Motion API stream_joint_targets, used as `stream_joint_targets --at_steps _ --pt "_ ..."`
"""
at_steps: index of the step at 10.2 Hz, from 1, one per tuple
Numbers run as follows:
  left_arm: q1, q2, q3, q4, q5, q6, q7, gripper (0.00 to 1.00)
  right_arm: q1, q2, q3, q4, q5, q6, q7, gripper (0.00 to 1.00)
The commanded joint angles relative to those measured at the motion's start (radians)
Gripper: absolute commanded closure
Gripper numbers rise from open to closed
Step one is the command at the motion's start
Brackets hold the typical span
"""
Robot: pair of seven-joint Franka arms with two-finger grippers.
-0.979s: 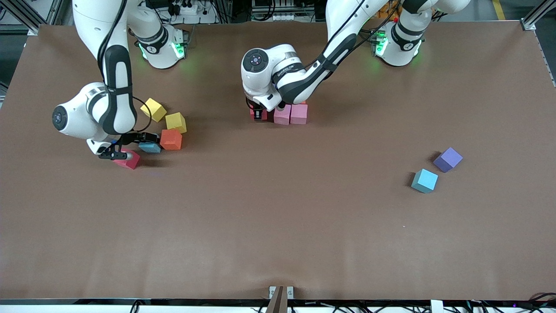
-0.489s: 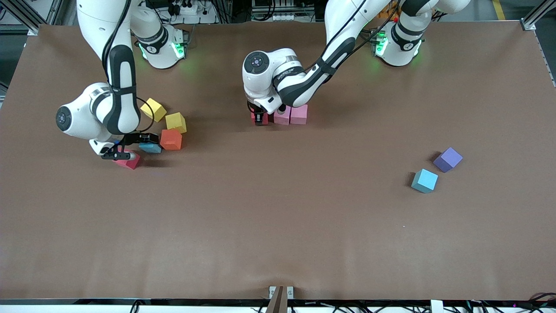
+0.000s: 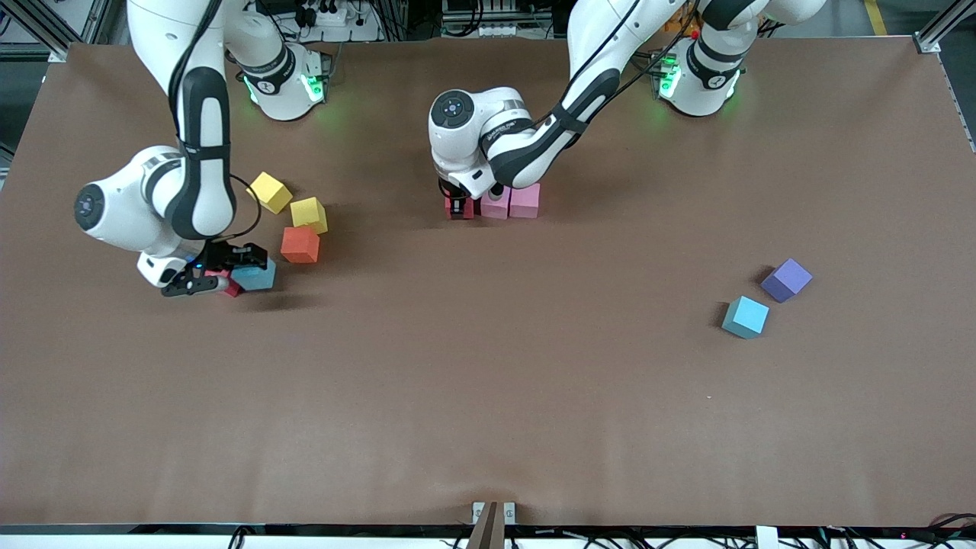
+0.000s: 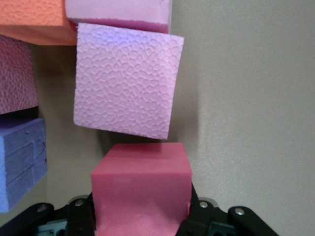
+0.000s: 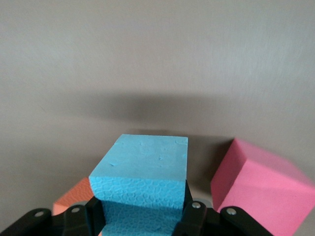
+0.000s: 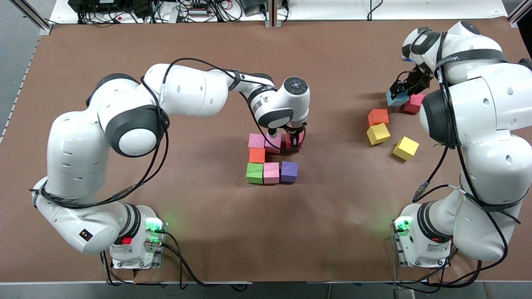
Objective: Form number 2 with 11 blocks
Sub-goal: 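Lift the cyan cube with the right gripper while the left gripper releases red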
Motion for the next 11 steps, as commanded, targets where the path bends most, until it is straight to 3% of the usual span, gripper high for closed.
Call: stream_joint_targets --at_steps 1,5,11 --pt "-0.014 -0.012 0.004 -0.049 0.073 0.047 -0.204 0.75 0.063 -0.013 -0.056 0.054 0.018 -0.091 -0.003 0.84" --pt "-0.011 -0.012 0.004 -0.072 0.087 0.067 -0.207 0.75 0.138 -0.015 -0.057 0.088 0.023 -0.135 0.081 0.90" --pt "0.006 -0.035 0.003 -0.122 0.116 0.067 -0.207 0.75 0.221 -0.010 -0.050 0.144 0.030 -0.159 0.242 0.88"
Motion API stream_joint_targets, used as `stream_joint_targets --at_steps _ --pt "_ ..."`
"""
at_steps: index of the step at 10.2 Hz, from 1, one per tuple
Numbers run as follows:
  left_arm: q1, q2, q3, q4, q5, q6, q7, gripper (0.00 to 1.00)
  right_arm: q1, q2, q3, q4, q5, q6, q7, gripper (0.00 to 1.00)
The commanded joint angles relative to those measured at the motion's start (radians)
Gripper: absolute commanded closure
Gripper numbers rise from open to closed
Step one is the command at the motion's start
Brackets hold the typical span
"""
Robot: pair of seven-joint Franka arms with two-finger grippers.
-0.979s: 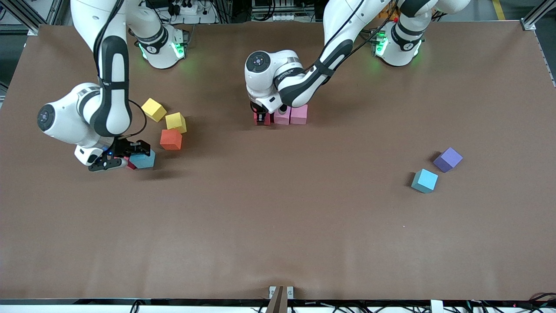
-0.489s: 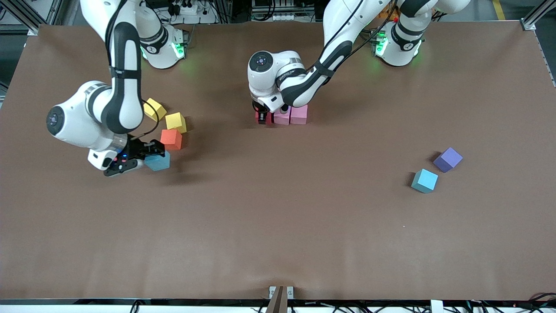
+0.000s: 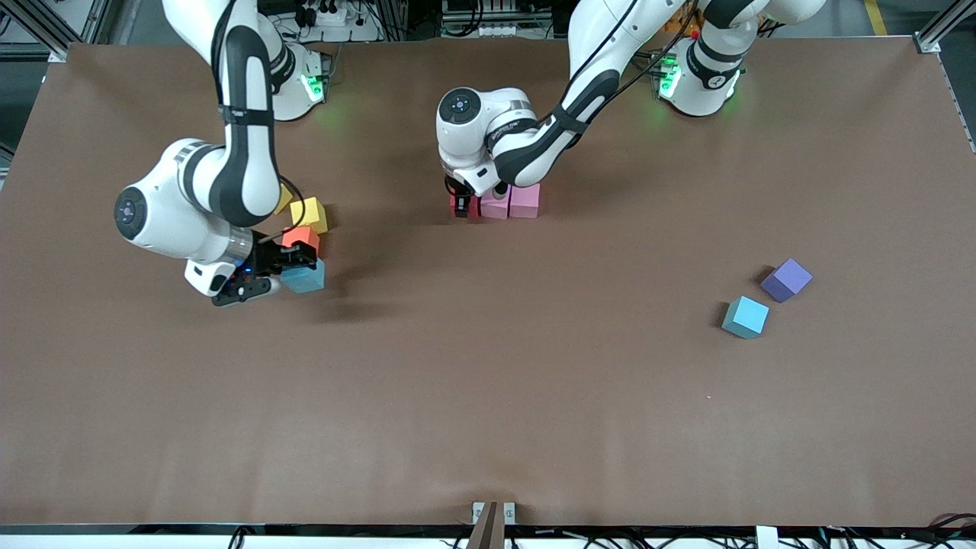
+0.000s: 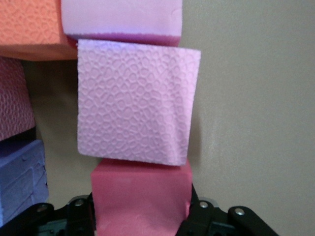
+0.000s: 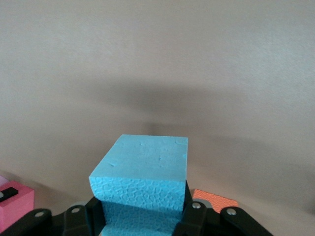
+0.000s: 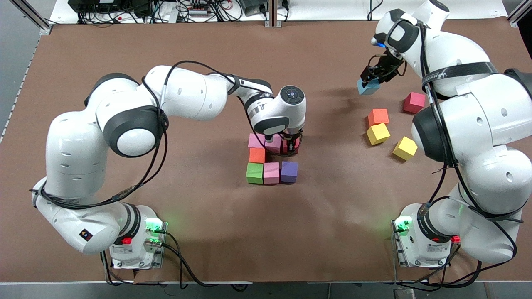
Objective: Form number 2 with 11 blocks
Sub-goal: 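Lift the cyan cube with the right gripper while the left gripper releases red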
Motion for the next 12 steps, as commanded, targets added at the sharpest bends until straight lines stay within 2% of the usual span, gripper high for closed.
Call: stream_joint_targets --at_steps 1,2,3,4,5,12 --pt "0.004 -0.022 0.004 -0.052 0.075 0.012 -0.207 0.75 0.022 -0.009 -0.011 0.016 0.016 -0.009 0.048 0.88" --pt "0.004 -0.020 0.004 -0.056 0.075 0.012 -0.207 0.75 0.025 -0.009 -0.011 0.022 0.016 -0.009 0.053 0.88" --pt "0.004 -0.022 0.004 -0.056 0.075 0.012 -0.206 0.66 0.037 -0.009 -0.012 0.028 0.014 -0.009 0.073 0.88" --pt "0.004 -0.020 0.004 -0.054 0.078 0.012 -0.190 0.24 0.058 -0.008 -0.012 0.041 0.008 -0.009 0.123 0.88" --pt "0.007 -0.017 0.004 -0.051 0.085 0.012 -0.189 0.00 0.091 -0.008 -0.012 0.041 0.007 -0.003 0.167 0.88" --pt "0.015 -0.039 0.001 -0.054 0.086 0.009 -0.187 0.00 0.131 -0.005 -0.009 0.039 0.007 0.003 0.275 0.88"
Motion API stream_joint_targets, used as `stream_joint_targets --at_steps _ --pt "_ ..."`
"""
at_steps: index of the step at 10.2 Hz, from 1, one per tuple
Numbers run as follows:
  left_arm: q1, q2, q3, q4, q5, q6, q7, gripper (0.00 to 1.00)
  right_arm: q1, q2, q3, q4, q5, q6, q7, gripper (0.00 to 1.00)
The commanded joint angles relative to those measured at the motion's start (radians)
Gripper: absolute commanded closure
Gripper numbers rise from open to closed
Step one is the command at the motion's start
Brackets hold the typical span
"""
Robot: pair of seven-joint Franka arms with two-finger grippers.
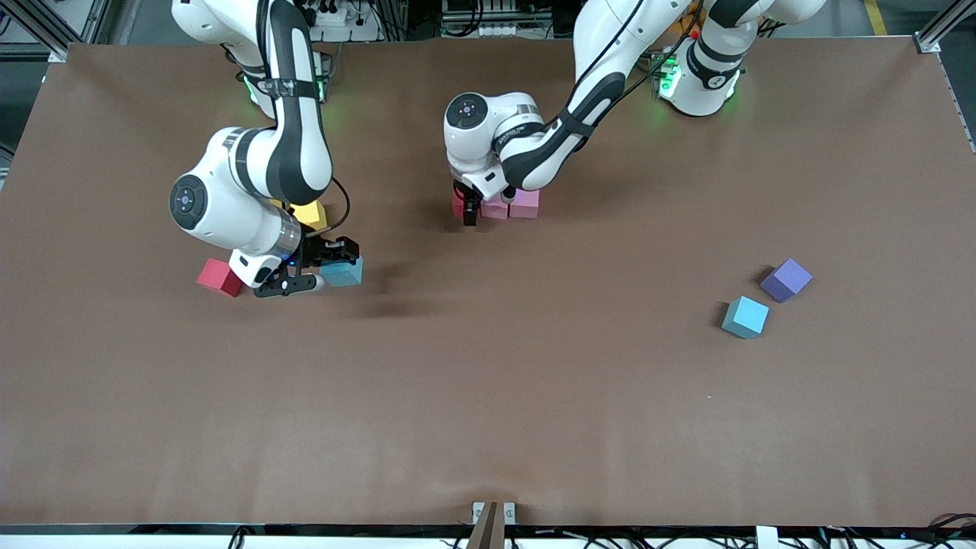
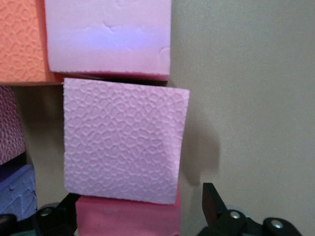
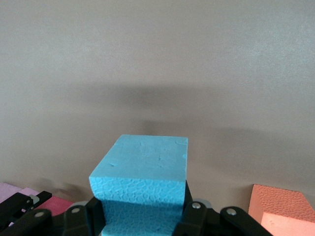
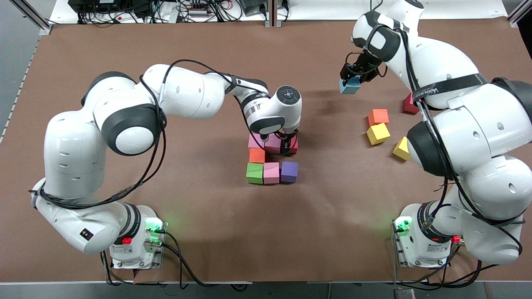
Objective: Form number 2 with 11 blocks
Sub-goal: 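Lift the cyan cube with the right gripper while the left gripper releases red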
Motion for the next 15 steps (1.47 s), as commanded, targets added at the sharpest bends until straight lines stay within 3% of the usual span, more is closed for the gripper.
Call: stream_joint_targets --at_steps 1,5,10,13,15 --pt "-0.002 -0.031 -0.012 -0.028 0.067 0.002 -0.169 0.00 0.015 -0.006 -0.008 -0.003 0.007 0.000 0.030 0.88" --pt "-0.002 -0.043 -0.017 -0.039 0.067 -0.004 -0.158 0.00 0.093 -0.003 0.011 -0.009 0.007 0.064 0.162 0.88" --pt "0.004 -0.095 -0.020 -0.080 0.066 -0.004 -0.146 0.00 0.109 -0.003 0.037 -0.009 0.008 0.081 0.234 0.88" --pt "0.061 -0.121 -0.069 -0.102 0.066 -0.004 -0.131 0.00 0.121 -0.003 0.040 -0.009 0.008 0.087 0.263 0.88" --pt "0.119 -0.149 -0.116 -0.116 0.066 -0.007 -0.105 0.00 0.136 -0.003 0.076 -0.013 0.008 0.136 0.300 0.88"
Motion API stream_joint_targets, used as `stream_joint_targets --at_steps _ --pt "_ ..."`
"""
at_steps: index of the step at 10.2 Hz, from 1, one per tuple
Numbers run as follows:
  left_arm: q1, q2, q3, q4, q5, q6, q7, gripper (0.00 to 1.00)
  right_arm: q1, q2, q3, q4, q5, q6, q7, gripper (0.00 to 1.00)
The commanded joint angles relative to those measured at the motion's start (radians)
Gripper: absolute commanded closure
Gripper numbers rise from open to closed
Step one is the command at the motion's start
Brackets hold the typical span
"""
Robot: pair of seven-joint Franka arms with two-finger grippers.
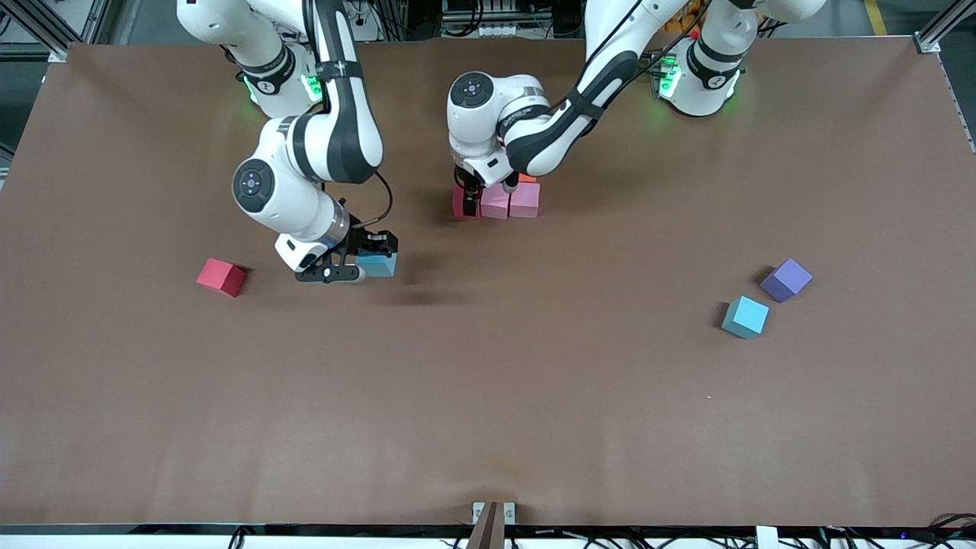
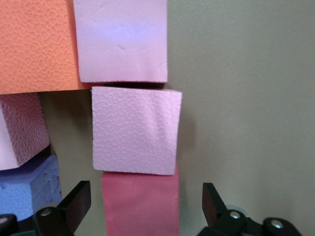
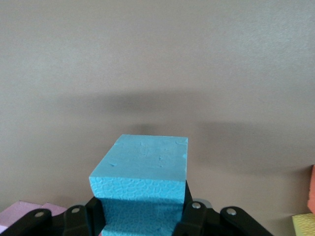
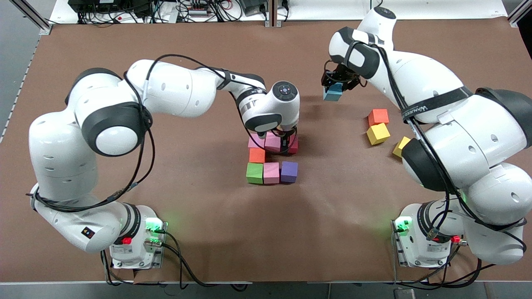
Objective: Form number 2 with 11 blocks
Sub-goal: 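Carry the cyan cube to the shape while the left gripper withdraws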
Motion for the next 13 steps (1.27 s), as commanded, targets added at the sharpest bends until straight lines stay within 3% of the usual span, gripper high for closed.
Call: stream_joint_targets --at_steps 1,6,10,13 --pt "0.086 -0.052 -0.078 -0.044 0.057 -0.027 -0.117 0.00 0.025 -0.010 0.040 -0.012 0.010 0.058 0.071 0.88" --pt "0.338 -0.121 -0.255 -0.044 0.057 -0.200 0.066 0.00 0.029 -0.007 0.250 -0.012 0.016 0.222 0.304 0.89" --pt "0.591 -0.140 -0.364 -0.012 0.055 -0.250 0.341 0.00 0.000 0.071 0.356 0.065 0.011 0.210 0.392 0.92" --pt "0.797 -0.143 -0.445 0.031 0.048 -0.329 0.616 0.00 -0.056 0.071 0.423 0.068 0.016 0.195 0.387 0.92"
